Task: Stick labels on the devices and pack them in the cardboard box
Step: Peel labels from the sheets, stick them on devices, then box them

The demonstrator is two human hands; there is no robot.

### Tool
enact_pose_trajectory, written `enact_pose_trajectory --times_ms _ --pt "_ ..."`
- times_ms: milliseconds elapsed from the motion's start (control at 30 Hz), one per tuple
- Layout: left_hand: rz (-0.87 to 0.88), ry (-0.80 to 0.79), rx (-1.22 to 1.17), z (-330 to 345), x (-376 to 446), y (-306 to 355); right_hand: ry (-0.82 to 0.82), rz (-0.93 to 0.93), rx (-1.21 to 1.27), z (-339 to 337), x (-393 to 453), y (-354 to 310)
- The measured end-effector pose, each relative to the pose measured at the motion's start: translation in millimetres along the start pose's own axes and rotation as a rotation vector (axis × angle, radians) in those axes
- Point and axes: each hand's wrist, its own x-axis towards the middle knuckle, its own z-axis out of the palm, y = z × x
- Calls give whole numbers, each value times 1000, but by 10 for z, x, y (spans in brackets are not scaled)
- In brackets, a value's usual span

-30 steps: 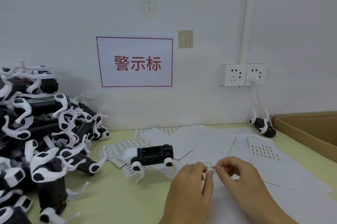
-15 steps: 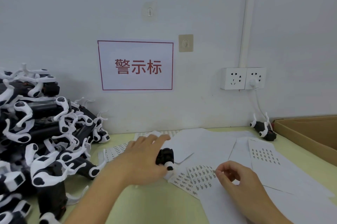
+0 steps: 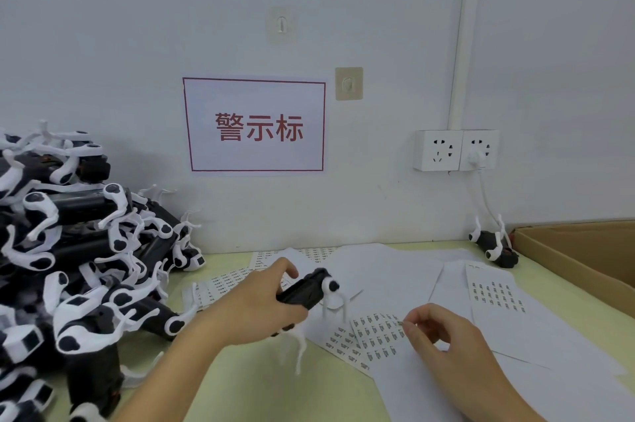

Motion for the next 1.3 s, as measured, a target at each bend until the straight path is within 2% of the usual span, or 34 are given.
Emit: enact_pose_trajectory --times_ms 167,233,300,533,800,933,1033,1167,1300 --pt "-84 -51 -614 330 16 52 16 62 189 21 6 -6" --pt "-67 -101 -867 576 50 47 35 108 258 29 16 -2" --pt "-31 -131 -985 762 52 40 59 147 306 27 28 1" --pt "127 -147 -1095 862 38 -60 56 93 279 -53 25 -16" --pt "112 -17 -1217 870 44 -86 -66 -58 167 -17 -59 -115" --pt "118 -49 -1253 871 52 -98 -88 -151 122 -14 -21 -245" --pt "111 -55 -1272 861 64 -123 -167 -224 41 -2 91 -399" --pt "109 -28 -1279 859 101 -133 -314 -257 -138 50 369 -664" --pt "98 -48 -1269 873 101 -141 -340 -274 -272 188 649 -869"
